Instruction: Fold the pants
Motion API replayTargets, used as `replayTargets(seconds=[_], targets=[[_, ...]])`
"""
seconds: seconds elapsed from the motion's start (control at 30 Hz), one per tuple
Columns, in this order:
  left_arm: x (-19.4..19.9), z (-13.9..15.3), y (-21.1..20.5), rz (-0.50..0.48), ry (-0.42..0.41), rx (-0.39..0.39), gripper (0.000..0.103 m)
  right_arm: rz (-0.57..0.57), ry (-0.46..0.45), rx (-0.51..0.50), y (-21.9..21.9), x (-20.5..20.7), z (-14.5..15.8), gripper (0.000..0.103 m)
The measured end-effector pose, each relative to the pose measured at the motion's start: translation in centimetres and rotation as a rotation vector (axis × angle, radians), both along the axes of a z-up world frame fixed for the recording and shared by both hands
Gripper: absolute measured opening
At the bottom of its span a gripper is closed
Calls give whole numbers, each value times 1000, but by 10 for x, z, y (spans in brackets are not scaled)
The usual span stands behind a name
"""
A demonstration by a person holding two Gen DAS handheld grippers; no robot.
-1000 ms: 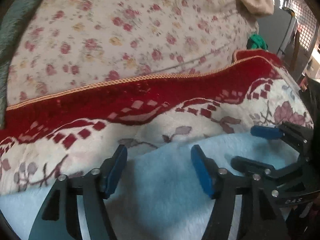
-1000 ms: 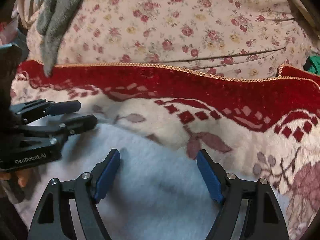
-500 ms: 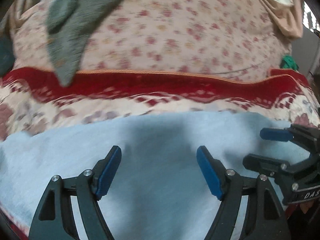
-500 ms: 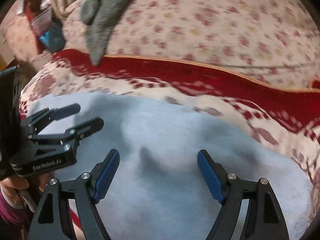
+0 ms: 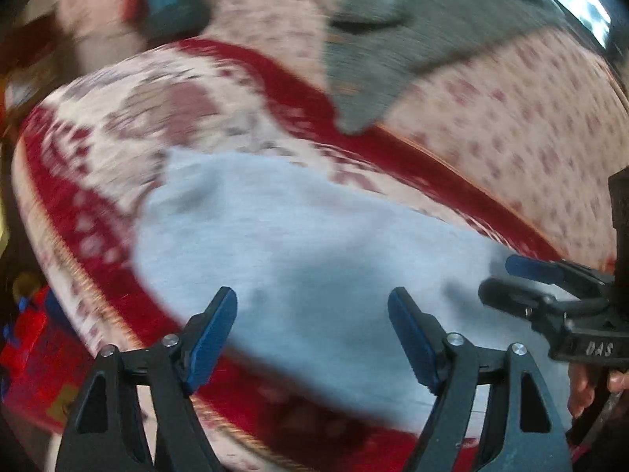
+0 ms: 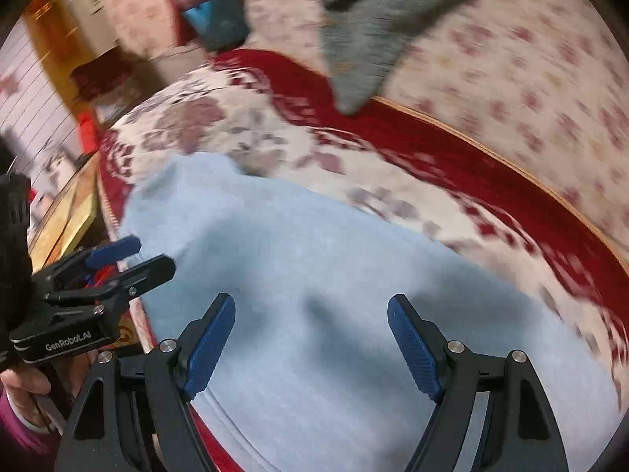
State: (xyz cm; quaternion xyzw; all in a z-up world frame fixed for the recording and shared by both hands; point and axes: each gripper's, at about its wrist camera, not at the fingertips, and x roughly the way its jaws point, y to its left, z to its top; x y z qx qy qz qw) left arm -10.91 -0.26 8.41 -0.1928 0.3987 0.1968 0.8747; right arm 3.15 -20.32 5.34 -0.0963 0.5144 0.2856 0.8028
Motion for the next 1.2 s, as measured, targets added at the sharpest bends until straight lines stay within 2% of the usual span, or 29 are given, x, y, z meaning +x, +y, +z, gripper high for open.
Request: replayTargets(seconds=[0.13,0.3,0.4,0.6,0.8,0.97,1.03,1.07,1.1,1.13,1.17,1.2], targets=[[-15,-6,32,96,-25,-45,82,82,10,11,50,22,-6,84],[-25,-24,66,199,-20,-136,82,167,42,10,106,55,-25,85],[-30,-36,79,250,0,-154,82,223,46,-20,137,72,-41,85],[-31,-53,92,252,1,-208,83,344,121,-28,183,91,-69,87],[-17,-72,90,221,77,-222,87,443,148,-89,218,96,-96,90],[-14,-77,92,229,72,-219,95,456,232,-27,224,107,-114,91],[-13,-78,93,239,74,-229,95,455,248,-13,223,107,-121,89],[-12,-77,93,240,75,-232,95,459,254,7,222,105,-122,79],[-12,-77,94,240,69,-240,93,461,249,24,221,103,-121,75],[-12,-77,94,239,55,-249,80,470,243,32,220,100,-119,66],[-12,-75,93,229,45,-242,74,480,244,40,220,98,-117,54],[-12,-72,92,204,27,-241,52,486,239,36,219,95,-113,50]])
